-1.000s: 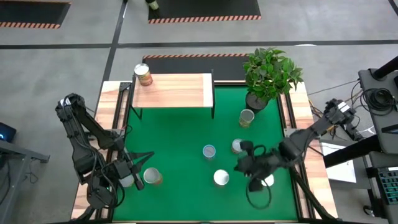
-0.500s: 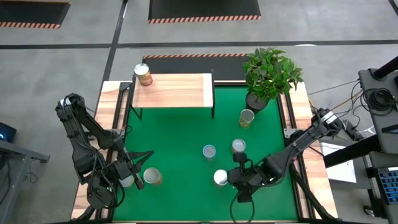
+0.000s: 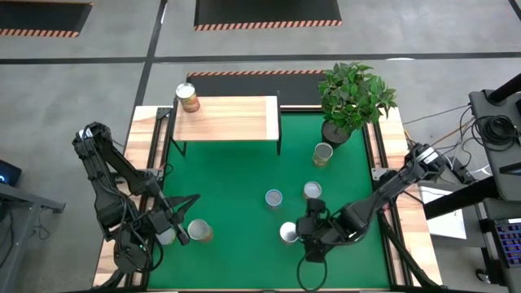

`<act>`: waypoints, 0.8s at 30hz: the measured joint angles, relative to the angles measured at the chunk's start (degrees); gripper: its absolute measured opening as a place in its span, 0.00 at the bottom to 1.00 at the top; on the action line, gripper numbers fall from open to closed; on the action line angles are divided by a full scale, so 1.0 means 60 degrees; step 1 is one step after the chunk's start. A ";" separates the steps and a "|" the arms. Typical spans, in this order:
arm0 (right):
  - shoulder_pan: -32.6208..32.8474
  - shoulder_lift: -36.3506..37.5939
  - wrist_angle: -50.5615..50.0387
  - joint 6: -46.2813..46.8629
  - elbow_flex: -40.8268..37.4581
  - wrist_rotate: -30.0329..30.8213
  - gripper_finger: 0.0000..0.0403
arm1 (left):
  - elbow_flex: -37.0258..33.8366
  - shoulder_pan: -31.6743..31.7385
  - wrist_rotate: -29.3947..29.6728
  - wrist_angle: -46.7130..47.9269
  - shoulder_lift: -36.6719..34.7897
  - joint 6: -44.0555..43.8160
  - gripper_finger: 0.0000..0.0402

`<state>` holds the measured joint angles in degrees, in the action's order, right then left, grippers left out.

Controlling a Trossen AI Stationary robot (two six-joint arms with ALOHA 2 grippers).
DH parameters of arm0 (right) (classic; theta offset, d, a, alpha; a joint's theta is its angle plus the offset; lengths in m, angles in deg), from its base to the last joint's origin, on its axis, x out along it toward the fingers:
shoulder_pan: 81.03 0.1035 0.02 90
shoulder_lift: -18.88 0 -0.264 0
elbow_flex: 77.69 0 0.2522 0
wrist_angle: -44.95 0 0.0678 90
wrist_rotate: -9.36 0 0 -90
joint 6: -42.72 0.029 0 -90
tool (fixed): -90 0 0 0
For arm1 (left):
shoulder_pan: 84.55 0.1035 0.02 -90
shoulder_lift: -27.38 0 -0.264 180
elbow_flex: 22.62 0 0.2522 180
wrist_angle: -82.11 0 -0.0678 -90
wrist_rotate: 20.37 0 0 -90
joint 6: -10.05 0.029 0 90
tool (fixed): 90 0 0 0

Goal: Pick and place cans onto a shelf
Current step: Put the center orange can on the shelf aligned with the other orange can

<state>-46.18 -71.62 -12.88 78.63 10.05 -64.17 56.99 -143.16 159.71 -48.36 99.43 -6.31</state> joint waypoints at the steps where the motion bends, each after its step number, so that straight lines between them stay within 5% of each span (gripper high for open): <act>1: 0.0000 -0.0084 -0.0213 -0.0020 0.0000 -0.0029 0.78 | 0.0000 -0.0002 0.0000 -0.0004 -0.0004 0.0000 0.00; 7: 0.0007 -0.0630 -0.0742 0.0029 -0.0160 -0.0022 0.94 | 0.0000 0.0000 -0.0004 -0.0004 -0.0007 0.0000 0.00; 24: -0.0062 -0.1199 0.2605 -0.1457 -0.1056 0.0933 0.94 | 0.0000 0.0000 -0.0011 -0.0002 -0.0007 -0.0146 0.00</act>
<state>-46.56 -78.81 2.75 69.89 3.71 -58.57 56.99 -143.16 159.65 -48.38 99.38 -7.18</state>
